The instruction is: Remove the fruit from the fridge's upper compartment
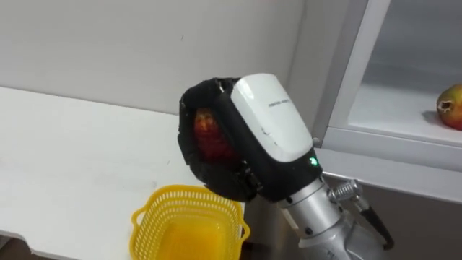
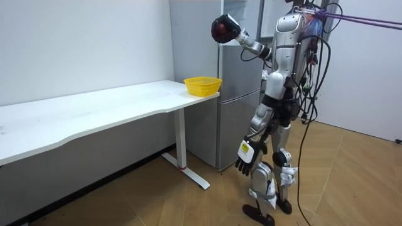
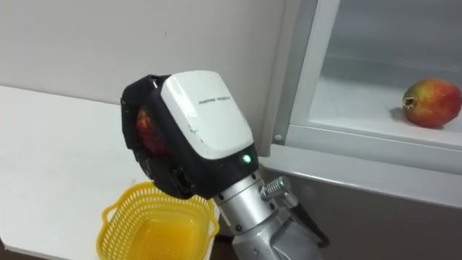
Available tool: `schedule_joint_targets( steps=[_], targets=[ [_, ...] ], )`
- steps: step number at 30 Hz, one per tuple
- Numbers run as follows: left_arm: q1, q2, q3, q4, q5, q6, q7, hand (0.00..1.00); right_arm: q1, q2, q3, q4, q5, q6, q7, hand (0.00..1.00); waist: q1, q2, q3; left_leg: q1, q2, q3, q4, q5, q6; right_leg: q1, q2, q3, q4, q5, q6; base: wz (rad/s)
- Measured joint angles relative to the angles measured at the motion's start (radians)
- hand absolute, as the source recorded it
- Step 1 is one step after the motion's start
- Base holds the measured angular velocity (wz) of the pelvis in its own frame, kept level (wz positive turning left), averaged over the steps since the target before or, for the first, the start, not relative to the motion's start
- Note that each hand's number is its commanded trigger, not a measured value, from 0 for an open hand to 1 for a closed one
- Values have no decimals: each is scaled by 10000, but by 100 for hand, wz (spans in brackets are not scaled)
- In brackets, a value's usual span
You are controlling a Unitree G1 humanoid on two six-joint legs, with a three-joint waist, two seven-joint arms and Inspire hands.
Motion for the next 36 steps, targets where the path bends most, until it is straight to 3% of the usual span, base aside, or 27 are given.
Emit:
schedule_joint_targets(
  steps=[6,13,23,26,33,36],
  targets=[
    [0,1,6,-29,16,14,-365,0,7,-1,267,1170,-48,18,129,100,84,36,33,-31,-22,-298,27,7,-13,108,13,-144,0,-2,3,13],
    [-21,2,4,-172,216,74,-360,0,14,-54,368,2405,-400,327,682,100,165,31,29,-359,-22,-421,297,18,-24,-93,6,-308,10,-2,3,6],
    [-66,25,-138,-204,211,76,-349,0,14,13,438,2981,-723,457,748,100,291,54,45,-398,-41,-540,336,17,-24,-54,-14,-545,17,-2,3,4],
    [-6,32,-134,-395,212,94,-406,0,14,7,672,3250,-783,656,886,100,315,59,48,-469,-41,-541,313,16,-22,-77,-13,-566,17,-2,4,0],
    [211,51,-133,-798,212,158,-443,0,15,2,939,3822,-1046,1109,1085,100,547,-24,-8,-544,-59,-518,300,26,-7,-121,-46,-665,39,-4,6,2],
    [286,50,-129,-797,214,167,-449,0,14,0,943,3829,-1052,1125,1122,100,546,-38,-12,-530,-85,-524,338,42,17,-126,-141,-725,43,-18,31,5]
  ],
)
